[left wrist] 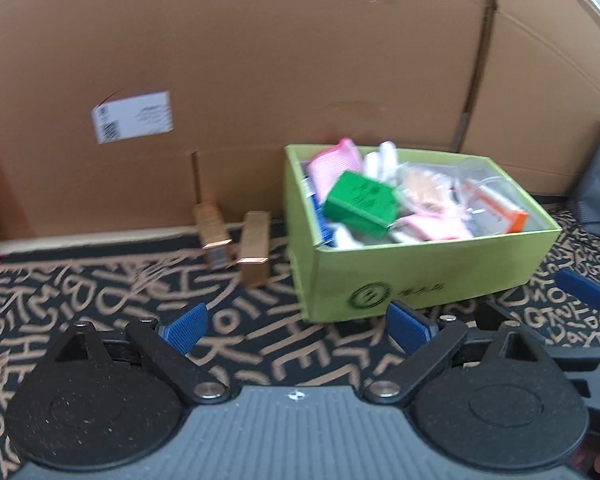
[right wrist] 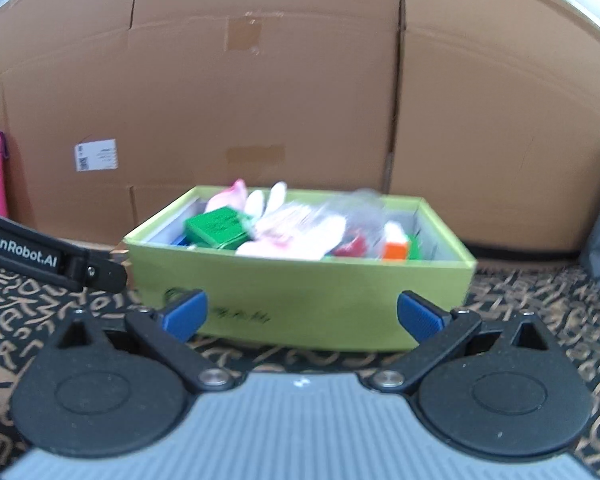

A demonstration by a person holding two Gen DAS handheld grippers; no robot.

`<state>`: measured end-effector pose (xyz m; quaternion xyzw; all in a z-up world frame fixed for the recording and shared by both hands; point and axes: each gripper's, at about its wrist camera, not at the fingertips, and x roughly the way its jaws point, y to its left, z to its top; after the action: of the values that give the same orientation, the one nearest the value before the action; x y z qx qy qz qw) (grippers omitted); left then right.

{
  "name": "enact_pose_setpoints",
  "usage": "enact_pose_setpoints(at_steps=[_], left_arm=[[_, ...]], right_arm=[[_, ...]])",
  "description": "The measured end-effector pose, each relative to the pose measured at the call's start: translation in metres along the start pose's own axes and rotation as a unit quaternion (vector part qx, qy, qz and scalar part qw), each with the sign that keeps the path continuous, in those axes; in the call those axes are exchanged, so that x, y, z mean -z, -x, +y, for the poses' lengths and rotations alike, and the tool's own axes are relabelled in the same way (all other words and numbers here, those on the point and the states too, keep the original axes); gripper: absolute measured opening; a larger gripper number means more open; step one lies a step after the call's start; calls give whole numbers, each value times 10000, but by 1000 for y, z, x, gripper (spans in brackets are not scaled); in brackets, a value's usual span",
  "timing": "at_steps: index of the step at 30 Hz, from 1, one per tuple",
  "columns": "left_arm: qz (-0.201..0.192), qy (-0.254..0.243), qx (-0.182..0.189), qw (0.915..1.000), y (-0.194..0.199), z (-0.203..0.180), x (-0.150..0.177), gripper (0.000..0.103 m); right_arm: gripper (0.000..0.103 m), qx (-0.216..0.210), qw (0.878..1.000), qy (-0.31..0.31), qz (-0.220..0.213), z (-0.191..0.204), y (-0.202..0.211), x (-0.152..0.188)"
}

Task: Organize objects
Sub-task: 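Open both tools and move them back toward the copper-brown boxes, then grasp a copper-brown box with left tool while right tool grasps the other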

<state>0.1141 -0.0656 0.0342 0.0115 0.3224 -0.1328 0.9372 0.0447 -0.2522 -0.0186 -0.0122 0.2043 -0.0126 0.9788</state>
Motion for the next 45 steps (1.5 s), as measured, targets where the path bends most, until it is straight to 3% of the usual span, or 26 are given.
enact_pose_setpoints(at_steps=[6, 14, 21, 24, 26, 34, 37, 40, 41, 42, 43, 45], left_arm=[[61, 142, -143, 9998, 4, 24, 6, 99], [-5, 405, -387, 9984, 9, 73, 14, 99], [-91, 723, -504, 9961, 4, 112, 14, 99], [-30, 854, -368, 9957, -7, 121, 9, 98], [-9, 990, -306, 9946, -15, 127, 5, 98], [263, 1091, 101, 9936, -79, 113, -24, 98], [418, 1057, 102, 9935, -109, 105, -31, 89], [439, 1256, 417, 9902, -125, 108, -34, 81], [433, 1286, 565, 9891, -126, 109, -35, 66], [424, 1278, 798, 9877, -125, 111, -36, 41], [450, 1246, 1014, 9860, -122, 113, -37, 35], [433, 1041, 1003, 9886, -113, 114, -38, 25]], right_arm=[[103, -183, 9997, 143, 29, 28, -3, -2], [103, -922, 9938, 608, 108, 93, -21, -8], [89, -1405, 9854, 885, 365, 159, -63, -13], [88, -1297, 9873, 798, 460, 172, -86, -12], [88, -971, 9916, 701, 492, 172, -95, -10], [71, -151, 9982, 206, 548, 160, -98, -7], [72, -90, 9981, 265, 554, 160, -99, -6], [72, 28, 9979, 388, 515, 164, -98, -5], [70, 73, 9979, 406, 502, 166, -98, -6], [68, 60, 9978, 414, 509, 167, -98, -6], [68, 9, 9977, 425, 520, 169, -98, -6], [66, -80, 9972, 518, 528, 178, -101, -7]])
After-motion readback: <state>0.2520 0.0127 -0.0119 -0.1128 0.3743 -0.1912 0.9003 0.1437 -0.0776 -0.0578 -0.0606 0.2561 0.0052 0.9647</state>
